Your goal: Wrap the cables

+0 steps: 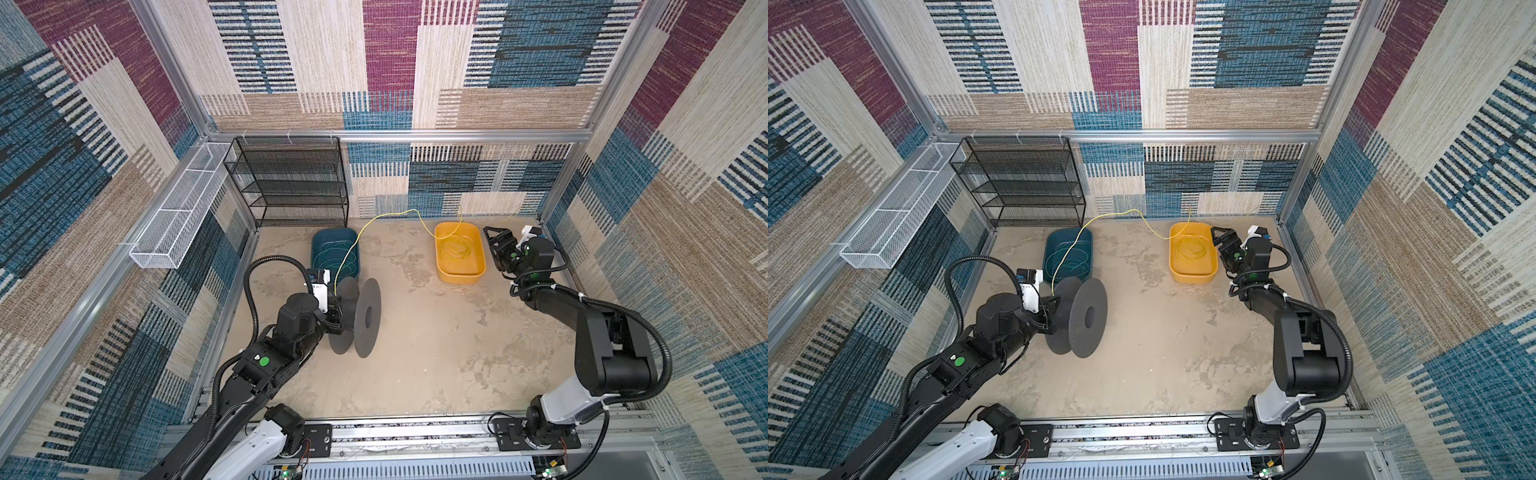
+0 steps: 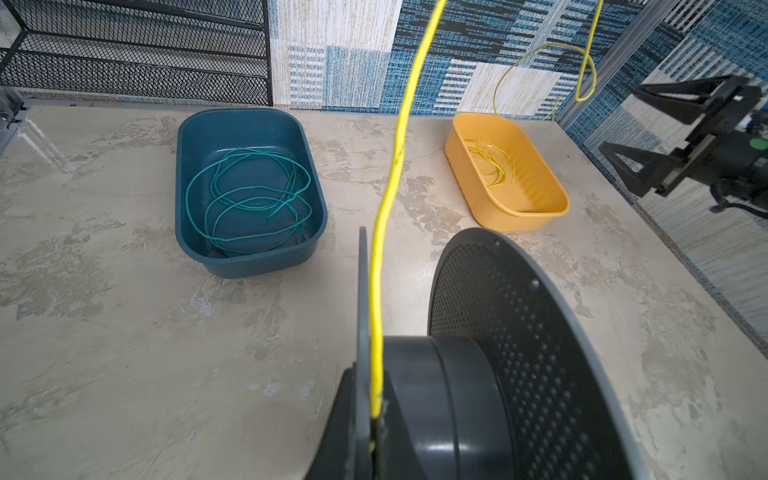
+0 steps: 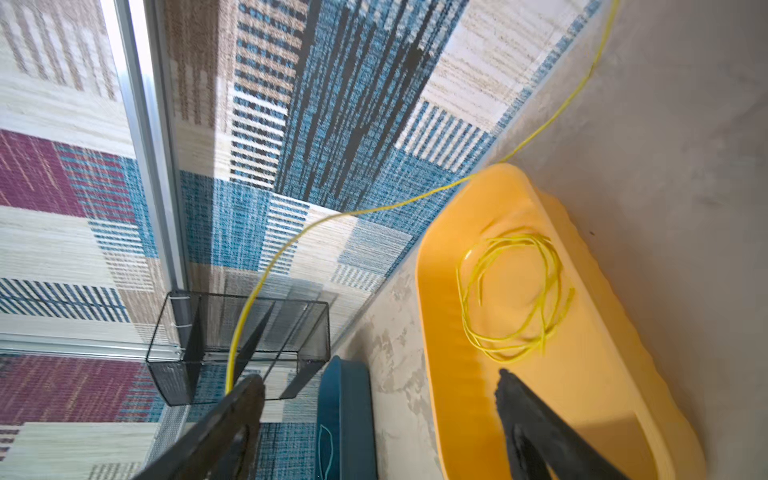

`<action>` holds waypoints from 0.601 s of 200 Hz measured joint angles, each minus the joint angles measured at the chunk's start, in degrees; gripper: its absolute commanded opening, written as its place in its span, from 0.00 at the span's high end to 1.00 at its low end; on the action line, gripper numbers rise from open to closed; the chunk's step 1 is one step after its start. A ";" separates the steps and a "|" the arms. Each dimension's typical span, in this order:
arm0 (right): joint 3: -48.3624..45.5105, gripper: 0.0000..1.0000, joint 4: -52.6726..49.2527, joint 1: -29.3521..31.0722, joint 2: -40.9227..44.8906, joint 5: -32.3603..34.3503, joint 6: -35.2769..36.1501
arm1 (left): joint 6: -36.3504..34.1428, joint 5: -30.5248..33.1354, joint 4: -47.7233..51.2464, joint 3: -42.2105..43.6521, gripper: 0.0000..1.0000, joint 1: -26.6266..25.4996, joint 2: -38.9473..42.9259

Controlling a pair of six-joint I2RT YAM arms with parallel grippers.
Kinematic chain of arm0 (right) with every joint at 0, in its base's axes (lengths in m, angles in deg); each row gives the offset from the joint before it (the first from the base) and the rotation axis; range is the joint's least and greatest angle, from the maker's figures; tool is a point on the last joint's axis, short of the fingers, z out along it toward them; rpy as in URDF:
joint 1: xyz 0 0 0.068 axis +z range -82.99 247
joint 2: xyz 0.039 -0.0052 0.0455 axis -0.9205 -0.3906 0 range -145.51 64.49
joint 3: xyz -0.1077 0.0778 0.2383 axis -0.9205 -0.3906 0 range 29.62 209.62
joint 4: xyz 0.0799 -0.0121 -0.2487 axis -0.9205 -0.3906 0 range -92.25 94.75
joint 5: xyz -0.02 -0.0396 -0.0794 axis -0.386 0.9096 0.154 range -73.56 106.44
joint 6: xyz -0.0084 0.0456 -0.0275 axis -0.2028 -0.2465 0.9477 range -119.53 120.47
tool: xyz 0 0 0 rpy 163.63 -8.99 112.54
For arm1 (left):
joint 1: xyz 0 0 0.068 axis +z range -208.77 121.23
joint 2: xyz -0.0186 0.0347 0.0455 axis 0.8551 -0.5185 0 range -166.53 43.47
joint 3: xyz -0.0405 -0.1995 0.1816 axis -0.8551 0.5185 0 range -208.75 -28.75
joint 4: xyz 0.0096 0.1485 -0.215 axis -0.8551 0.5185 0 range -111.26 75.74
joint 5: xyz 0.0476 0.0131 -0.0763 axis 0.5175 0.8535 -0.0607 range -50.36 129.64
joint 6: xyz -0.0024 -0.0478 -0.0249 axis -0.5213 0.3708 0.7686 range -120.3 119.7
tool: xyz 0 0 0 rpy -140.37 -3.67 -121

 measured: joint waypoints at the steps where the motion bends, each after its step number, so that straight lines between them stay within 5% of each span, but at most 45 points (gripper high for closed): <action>1: 0.20 0.10 0.02 -0.07 -0.11 0.02 0.00 | 0.04 0.00 0.07 0.02 1.00 0.00 0.07; 120: 23.56 0.21 -3.91 -8.79 -29.66 6.01 6.73 | 0.24 -6.21 1.22 1.03 1.00 0.11 1.46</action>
